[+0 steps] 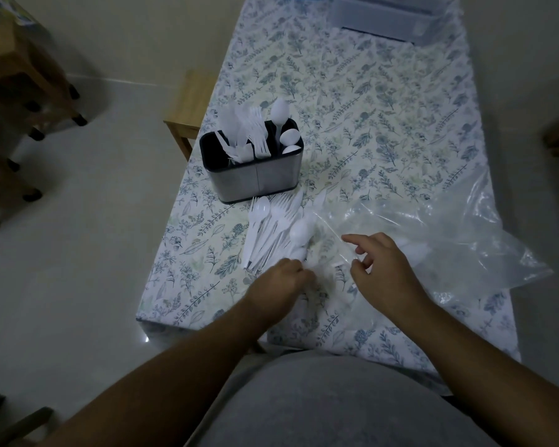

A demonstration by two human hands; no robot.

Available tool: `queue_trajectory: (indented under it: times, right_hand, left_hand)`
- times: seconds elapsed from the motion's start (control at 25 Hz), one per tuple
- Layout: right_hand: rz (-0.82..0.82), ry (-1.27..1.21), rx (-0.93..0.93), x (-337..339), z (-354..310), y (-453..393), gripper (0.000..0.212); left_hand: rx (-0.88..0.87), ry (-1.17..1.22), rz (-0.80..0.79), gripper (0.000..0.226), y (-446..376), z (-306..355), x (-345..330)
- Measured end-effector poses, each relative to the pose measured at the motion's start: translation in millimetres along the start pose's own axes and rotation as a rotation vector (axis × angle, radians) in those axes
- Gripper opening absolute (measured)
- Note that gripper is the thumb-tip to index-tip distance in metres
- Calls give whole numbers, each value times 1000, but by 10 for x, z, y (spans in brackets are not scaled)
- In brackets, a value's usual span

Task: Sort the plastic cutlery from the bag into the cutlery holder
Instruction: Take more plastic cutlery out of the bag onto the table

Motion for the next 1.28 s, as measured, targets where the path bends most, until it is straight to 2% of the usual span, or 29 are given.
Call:
queue_trajectory:
  times: [0.08, 0.2, 0.28, 0.36, 0.44, 0.52, 0.64, 0.8, 0.92, 1.0, 1.28]
  right_hand:
    - [-1, -19, -15, -13, 22, 28, 45]
    - [-45, -75, 23, -15, -9, 62, 39]
    - [31, -56, 109, 143, -36, 72, 34]
    - [214, 177, 142, 400, 84, 51, 38]
    - [276, 486, 70, 579, 301, 27, 50]
    - [239, 607, 10, 611, 525, 17, 55]
    - [245, 522, 8, 612, 660, 28, 42]
    - [340, 434, 141, 688, 496, 60, 28]
    - [444, 380, 320, 834, 183, 156, 31]
    - [447, 417, 432, 828, -13, 218, 32]
    - [464, 427, 469, 859, -50, 158, 34]
  left_hand:
    - [190, 59, 78, 25, -62, -177, 73]
    - [356, 192, 195, 14, -138, -220, 236]
    - [513, 412, 180, 19, -162, -67, 268]
    - [759, 733, 72, 24, -183, 125, 146]
    - [913, 936, 89, 21, -215, 231, 46]
    - [962, 1033, 237, 20, -214, 179, 55]
    - [1010, 996, 351, 22, -84, 52, 63]
    - [870, 733, 254, 22, -68, 148, -37]
    - [917, 777, 236, 34, -78, 153, -97]
    - [931, 796, 240, 37, -47, 117, -108]
    - [939, 709, 225, 36, 16, 103, -114]
Point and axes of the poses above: each hand's wrist, its own y-axis away from the middle knuckle, its own x-axis out of the back of the hand, z = x × y, the point moved 6 cm from there along -y, towards the middle knuckle, and after that the axes turned 6 degrees about z, right-handed, at the moved point
